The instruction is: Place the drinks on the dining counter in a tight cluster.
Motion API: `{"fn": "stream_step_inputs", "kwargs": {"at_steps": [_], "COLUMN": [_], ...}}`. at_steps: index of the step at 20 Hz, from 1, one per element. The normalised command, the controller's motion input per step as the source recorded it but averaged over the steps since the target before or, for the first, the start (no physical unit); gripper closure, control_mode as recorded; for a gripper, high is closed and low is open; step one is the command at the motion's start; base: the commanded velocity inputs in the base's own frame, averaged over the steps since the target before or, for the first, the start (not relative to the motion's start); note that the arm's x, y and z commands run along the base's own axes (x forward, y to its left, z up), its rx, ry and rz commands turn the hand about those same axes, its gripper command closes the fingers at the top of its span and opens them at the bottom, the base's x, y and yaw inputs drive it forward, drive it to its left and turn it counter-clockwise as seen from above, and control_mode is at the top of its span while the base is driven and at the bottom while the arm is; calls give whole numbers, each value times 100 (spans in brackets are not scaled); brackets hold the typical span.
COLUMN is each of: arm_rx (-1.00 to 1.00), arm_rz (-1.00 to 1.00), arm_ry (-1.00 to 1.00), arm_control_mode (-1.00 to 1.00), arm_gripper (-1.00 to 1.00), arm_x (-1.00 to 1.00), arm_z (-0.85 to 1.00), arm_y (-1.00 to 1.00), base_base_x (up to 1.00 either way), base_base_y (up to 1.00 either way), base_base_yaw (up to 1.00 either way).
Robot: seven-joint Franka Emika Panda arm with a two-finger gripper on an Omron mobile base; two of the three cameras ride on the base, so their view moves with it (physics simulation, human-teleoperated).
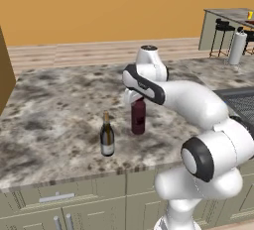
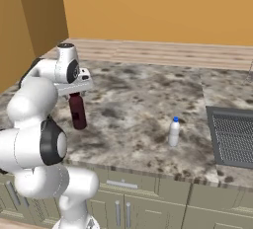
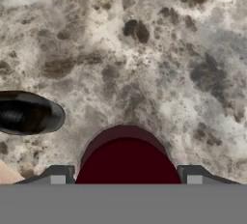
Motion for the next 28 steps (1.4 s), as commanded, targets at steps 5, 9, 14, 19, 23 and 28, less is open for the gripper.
{"fn": "stream_step_inputs", "kwargs": {"at_steps": [5, 9, 14, 19, 23, 28], "arm_rx": [0, 0, 0, 0, 0, 0], "arm_rz": [-1, -5, -5, 0, 0, 0], "arm_ry": [0, 0, 0, 0, 0, 0], "arm_control_mode": [-100, -100, -100, -100, 100, 100], "arm_gripper": [100, 100, 100, 100, 100, 100], "arm_x": [-53, -48, -47, -14, 0, 0], "arm_z": [35, 26, 20, 3, 0, 0], "arm_y": [-22, -16, -11, -2, 0, 0], "base_base_x": [0, 0, 0, 0, -3, -50], "base_base_y": [0, 0, 0, 0, 0, -4], "base_base_yaw": [0, 0, 0, 0, 0, -2]}}
